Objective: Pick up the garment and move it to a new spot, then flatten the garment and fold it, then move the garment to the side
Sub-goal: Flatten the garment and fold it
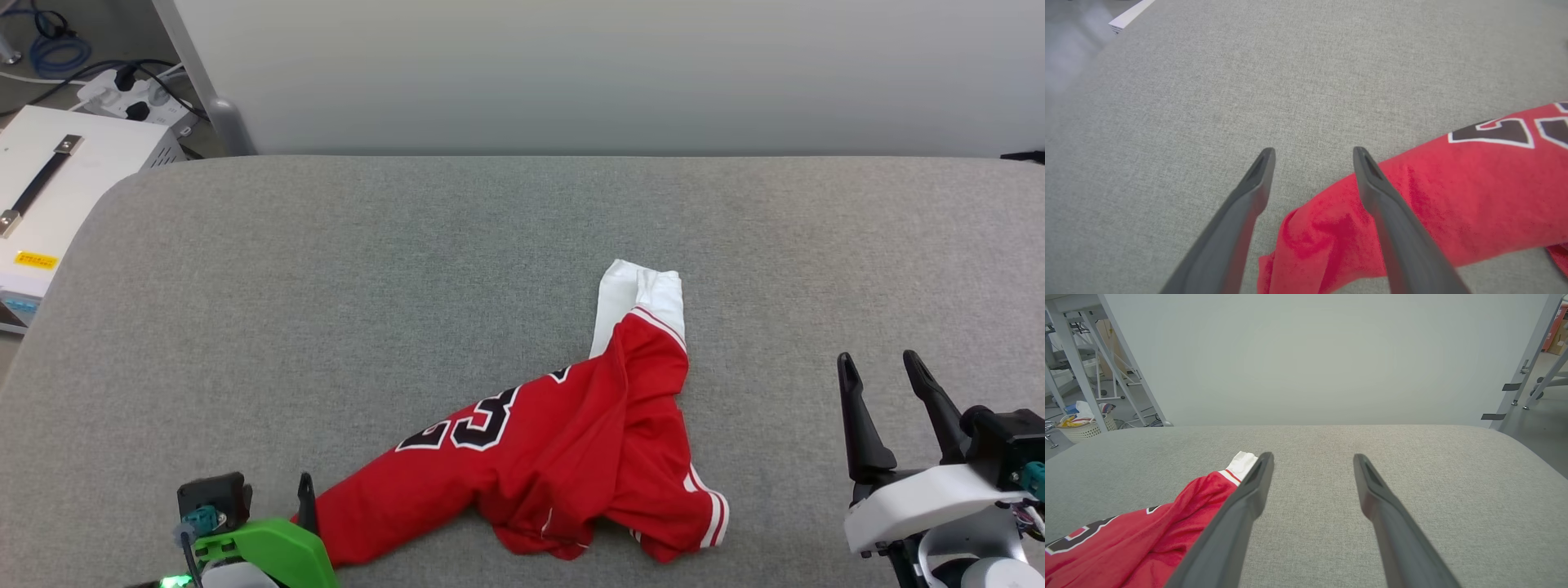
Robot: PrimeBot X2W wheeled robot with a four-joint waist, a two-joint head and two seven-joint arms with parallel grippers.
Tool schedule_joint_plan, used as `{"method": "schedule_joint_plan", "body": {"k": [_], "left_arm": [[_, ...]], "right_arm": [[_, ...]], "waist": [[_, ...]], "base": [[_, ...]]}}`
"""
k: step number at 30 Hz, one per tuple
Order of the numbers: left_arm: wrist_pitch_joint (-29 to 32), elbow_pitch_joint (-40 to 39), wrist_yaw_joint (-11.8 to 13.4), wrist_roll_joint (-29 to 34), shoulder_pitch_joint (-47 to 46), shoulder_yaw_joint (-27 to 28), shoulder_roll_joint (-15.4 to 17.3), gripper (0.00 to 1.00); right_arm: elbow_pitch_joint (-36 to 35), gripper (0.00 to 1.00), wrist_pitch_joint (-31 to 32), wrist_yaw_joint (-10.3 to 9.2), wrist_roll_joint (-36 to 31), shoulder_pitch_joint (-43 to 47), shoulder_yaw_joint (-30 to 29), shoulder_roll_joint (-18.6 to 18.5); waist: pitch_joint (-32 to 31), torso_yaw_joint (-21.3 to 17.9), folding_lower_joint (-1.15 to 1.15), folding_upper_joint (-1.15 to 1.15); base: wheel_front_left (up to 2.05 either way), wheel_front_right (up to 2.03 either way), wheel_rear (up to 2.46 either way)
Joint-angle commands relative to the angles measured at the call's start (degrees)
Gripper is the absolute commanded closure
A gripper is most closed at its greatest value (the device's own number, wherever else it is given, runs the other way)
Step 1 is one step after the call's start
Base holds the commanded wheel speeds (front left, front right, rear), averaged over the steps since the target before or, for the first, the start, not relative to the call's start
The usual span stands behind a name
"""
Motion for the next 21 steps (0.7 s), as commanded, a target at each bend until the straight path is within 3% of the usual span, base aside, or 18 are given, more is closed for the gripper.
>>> {"method": "schedule_joint_plan", "body": {"k": [1, 6, 12, 21], "left_arm": [[-1.84, -0.50, -0.08, 1.41, -1.31, 0.26, -0.18, 0.00], [-5.51, -2.37, -0.55, 3.60, -3.51, -0.46, -0.45, 0.00], [-4.49, -4.37, -2.76, 6.11, -8.46, -4.24, -1.23, 0.00], [4.37, -1.34, -12.25, 6.73, -21.45, -13.60, -6.45, 0.00]], "right_arm": [[-0.35, 0.00, 0.20, -0.03, -0.17, 0.25, -0.14, -0.02], [-0.61, 0.00, 0.42, -0.03, -0.26, 0.59, -0.52, 0.08], [-1.24, 0.00, 0.83, -0.03, -0.48, 0.50, -0.56, 0.21], [-1.65, 0.00, 0.88, -0.03, -0.29, -0.67, 0.14, -0.01]], "waist": [[-0.38, -0.04, 0.00, 0.00], [-0.94, 0.07, 0.00, 0.00], [-0.78, -0.16, 0.00, 0.00], [1.91, -2.38, 0.00, 0.00]], "base": [[0.00, 0.00, 0.00], [0.00, 0.00, 0.00], [0.00, 0.00, 0.00], [0.00, 0.00, 0.00]]}}
